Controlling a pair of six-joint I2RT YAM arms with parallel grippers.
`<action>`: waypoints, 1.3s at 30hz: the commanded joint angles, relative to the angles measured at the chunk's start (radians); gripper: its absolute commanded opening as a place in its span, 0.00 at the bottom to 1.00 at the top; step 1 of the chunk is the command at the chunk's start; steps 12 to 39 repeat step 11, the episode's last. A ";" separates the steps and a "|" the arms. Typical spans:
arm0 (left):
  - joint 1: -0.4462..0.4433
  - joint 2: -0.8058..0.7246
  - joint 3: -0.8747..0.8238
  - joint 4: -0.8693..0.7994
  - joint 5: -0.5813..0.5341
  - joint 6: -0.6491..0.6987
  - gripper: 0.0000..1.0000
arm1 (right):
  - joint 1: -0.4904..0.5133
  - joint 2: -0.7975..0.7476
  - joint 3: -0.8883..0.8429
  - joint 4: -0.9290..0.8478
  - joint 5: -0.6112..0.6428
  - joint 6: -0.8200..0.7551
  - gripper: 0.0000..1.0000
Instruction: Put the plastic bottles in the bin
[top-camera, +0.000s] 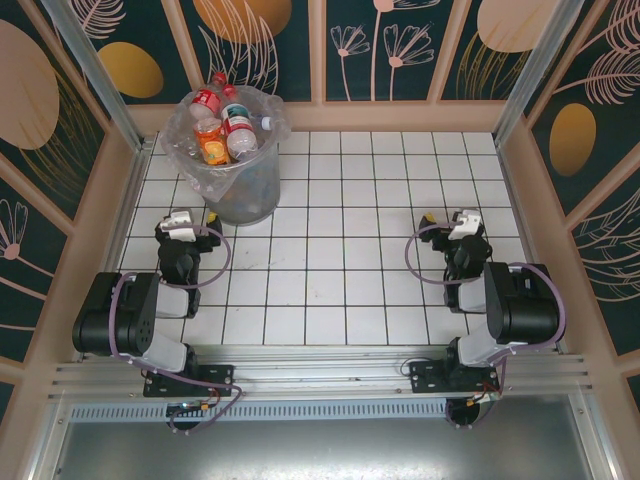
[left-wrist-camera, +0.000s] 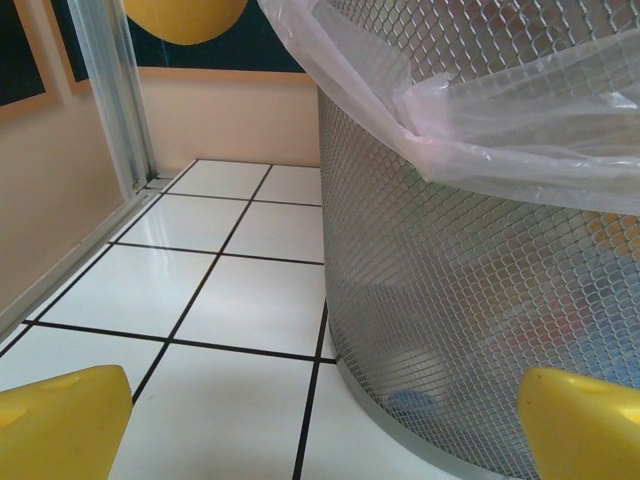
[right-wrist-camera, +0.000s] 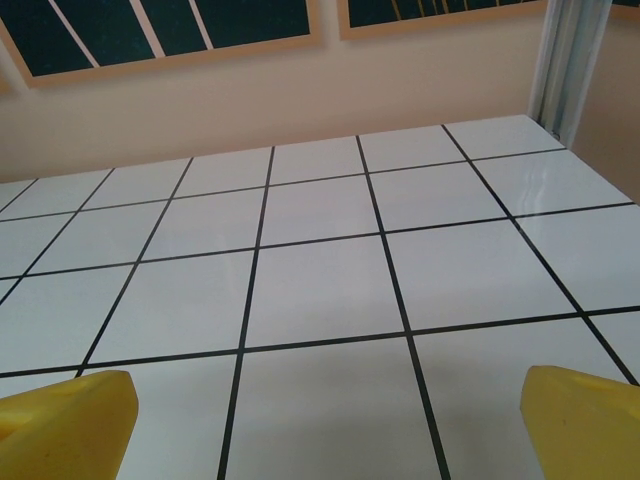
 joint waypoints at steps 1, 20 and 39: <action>0.006 0.006 0.019 0.002 -0.008 0.001 0.98 | 0.002 0.011 0.019 0.003 0.002 0.001 0.99; 0.006 0.006 0.018 0.002 -0.008 0.001 0.98 | 0.002 0.011 0.020 0.001 0.001 0.001 0.99; 0.006 0.006 0.018 0.002 -0.008 0.001 0.98 | 0.002 0.011 0.020 0.001 0.001 0.001 0.99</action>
